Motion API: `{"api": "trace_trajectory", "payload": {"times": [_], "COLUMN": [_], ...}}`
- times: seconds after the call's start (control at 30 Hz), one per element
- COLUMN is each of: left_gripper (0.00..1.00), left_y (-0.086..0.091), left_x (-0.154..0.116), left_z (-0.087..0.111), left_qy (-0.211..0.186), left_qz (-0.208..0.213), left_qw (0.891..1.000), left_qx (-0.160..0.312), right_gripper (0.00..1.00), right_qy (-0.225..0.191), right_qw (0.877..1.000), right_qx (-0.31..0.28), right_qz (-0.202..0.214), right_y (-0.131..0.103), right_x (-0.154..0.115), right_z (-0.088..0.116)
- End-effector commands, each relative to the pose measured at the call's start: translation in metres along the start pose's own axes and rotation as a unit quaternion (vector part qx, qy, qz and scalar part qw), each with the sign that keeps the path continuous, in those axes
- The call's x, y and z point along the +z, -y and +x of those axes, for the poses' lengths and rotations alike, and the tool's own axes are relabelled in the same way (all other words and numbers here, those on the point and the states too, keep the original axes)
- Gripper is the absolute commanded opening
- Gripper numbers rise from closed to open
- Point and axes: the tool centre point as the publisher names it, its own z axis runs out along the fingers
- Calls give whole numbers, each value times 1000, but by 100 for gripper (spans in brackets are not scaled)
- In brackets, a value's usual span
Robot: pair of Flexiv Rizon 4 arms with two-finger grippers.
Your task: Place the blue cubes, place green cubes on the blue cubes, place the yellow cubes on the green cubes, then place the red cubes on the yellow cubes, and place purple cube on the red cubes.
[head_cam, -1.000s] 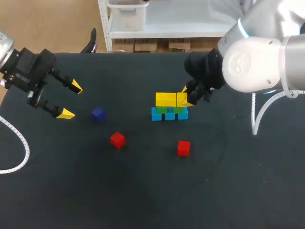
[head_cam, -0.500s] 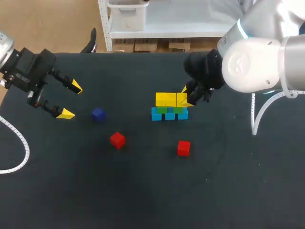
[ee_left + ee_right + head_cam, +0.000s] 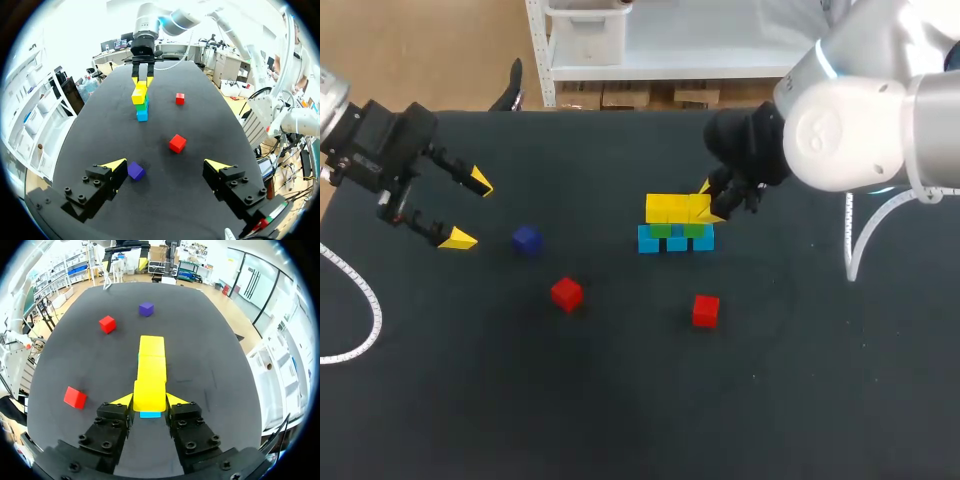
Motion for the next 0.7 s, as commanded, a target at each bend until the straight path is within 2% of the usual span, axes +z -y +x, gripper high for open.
{"api": "trace_trajectory", "payload": {"times": [0.03,0.07,0.1,0.17,0.23,0.7], "left_gripper": [100,100,100,100,100,100], "left_y": [0,0,0,0,0,0], "left_x": [0,0,0,0,0,0], "left_z": [1,1,1,1,1,1], "left_qy": [1,1,1,1,1,1], "left_qz": [0,0,0,0,0,0], "left_qw": [1000,1000,1000,1000,1000,1000], "left_qx": [2,2,2,2,2,2], "right_gripper": [10,19,33,47,100,100], "right_qy": [2,2,2,2,1,-2], "right_qw": [1000,1000,1000,1000,1000,1000], "right_qx": [-1,-1,-1,-1,0,9], "right_qz": [-3,-3,-3,-3,-4,2], "right_y": [1,1,1,1,0,-3], "right_x": [0,0,0,0,0,-7], "right_z": [0,0,0,1,1,10]}}
